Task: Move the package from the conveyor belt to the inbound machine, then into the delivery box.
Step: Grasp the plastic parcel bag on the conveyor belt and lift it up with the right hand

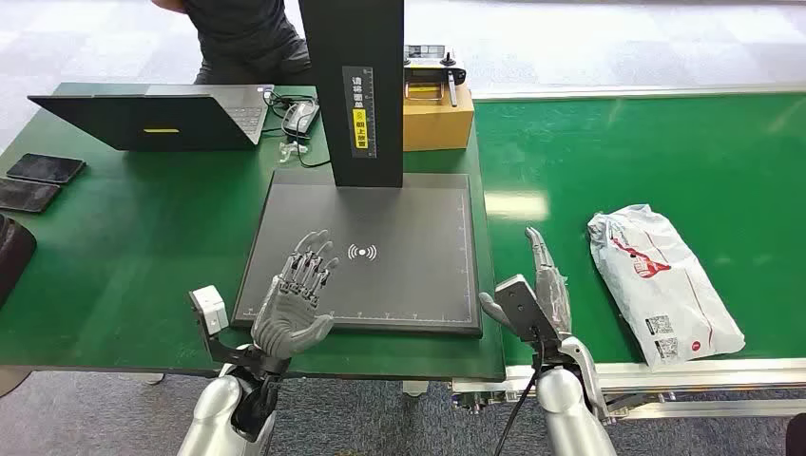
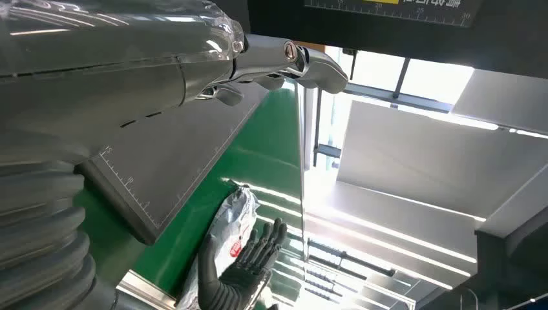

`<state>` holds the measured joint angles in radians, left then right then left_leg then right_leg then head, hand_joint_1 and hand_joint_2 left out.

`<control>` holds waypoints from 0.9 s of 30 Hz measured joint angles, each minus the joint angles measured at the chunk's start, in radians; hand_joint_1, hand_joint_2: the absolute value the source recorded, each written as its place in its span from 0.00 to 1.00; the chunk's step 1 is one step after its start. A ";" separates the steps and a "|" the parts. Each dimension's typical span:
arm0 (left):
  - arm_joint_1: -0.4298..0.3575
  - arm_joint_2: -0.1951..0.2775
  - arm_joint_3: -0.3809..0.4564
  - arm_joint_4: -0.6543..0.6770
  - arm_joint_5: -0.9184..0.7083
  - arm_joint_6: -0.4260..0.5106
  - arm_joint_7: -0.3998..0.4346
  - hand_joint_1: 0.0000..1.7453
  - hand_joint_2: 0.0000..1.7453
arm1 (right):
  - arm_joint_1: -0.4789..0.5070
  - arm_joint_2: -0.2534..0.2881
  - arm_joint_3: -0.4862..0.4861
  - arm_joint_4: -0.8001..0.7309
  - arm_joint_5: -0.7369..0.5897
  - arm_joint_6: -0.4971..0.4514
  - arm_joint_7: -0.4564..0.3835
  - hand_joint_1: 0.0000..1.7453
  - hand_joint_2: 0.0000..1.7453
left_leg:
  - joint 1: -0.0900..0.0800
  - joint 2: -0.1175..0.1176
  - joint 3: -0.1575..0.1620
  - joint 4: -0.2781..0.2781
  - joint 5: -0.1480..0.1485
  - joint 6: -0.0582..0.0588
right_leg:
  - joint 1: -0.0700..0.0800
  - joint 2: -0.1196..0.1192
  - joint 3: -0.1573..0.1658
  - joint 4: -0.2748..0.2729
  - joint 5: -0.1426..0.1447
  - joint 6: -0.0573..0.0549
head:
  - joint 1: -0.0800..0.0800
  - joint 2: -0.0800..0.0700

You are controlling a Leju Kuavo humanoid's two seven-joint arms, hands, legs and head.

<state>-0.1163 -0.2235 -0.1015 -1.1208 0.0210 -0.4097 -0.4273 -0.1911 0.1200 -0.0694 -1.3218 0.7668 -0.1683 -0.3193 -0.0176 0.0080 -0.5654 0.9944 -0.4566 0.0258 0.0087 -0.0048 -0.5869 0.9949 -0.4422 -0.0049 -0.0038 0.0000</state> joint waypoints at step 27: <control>0.018 0.003 0.011 -0.001 0.009 -0.010 0.012 0.00 1.00 | -0.142 -0.150 -0.138 0.219 0.454 -0.474 0.223 0.00 1.00 | 0.000 -0.001 0.000 0.000 0.000 0.000 | 0.000 -0.001 0.000 0.000 0.000 0.000 | 0.000 0.000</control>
<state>-0.0987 -0.2209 -0.0904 -1.1215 0.0301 -0.4192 -0.4154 -0.3328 -0.0299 -0.2078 -1.1026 1.2208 -0.6423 -0.0962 -0.0177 0.0073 -0.5655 0.9945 -0.4566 0.0258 0.0087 -0.0055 -0.5868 0.9949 -0.4420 -0.0049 -0.0037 0.0000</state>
